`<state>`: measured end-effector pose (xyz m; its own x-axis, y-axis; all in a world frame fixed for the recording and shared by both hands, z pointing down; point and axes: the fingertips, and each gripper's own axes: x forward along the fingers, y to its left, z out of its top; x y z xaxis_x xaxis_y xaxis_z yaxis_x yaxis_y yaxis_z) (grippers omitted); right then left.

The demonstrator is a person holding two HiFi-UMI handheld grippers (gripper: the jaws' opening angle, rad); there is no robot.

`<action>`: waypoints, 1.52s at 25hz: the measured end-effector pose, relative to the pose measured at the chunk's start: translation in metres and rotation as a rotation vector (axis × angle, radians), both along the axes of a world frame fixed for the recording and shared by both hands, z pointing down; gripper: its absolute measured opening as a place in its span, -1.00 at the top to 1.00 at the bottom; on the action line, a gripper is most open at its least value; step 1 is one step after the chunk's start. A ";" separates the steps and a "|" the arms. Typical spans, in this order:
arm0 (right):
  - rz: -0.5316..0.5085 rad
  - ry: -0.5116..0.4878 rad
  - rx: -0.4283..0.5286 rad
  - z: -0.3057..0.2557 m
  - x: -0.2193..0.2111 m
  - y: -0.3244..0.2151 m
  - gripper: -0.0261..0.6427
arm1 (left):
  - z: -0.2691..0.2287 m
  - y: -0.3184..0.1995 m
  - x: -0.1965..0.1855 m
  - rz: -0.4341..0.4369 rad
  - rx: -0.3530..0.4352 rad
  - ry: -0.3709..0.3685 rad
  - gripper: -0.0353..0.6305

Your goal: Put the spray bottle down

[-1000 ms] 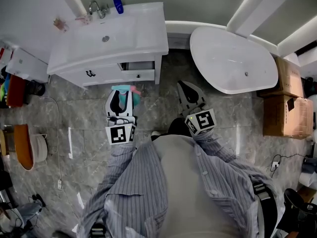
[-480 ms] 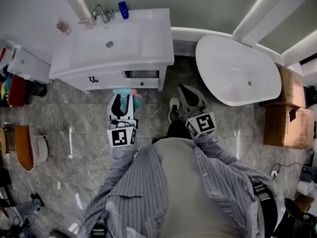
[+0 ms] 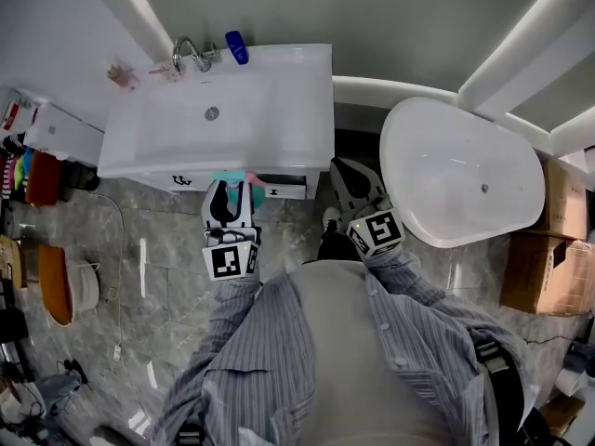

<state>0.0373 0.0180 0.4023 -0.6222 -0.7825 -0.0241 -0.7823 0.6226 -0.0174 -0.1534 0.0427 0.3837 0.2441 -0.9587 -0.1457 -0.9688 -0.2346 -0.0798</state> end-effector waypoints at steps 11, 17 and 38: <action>-0.069 -0.010 0.003 -0.002 0.033 -0.139 0.88 | -0.008 -0.141 0.052 -0.005 -0.018 -0.029 0.46; -0.086 -0.026 -0.022 0.006 0.045 -0.188 0.88 | -0.002 -0.190 0.066 -0.011 -0.053 -0.046 0.46; 0.042 0.042 -0.079 0.041 -0.006 -0.285 0.88 | 0.055 -0.332 0.035 0.214 -0.091 -0.012 0.46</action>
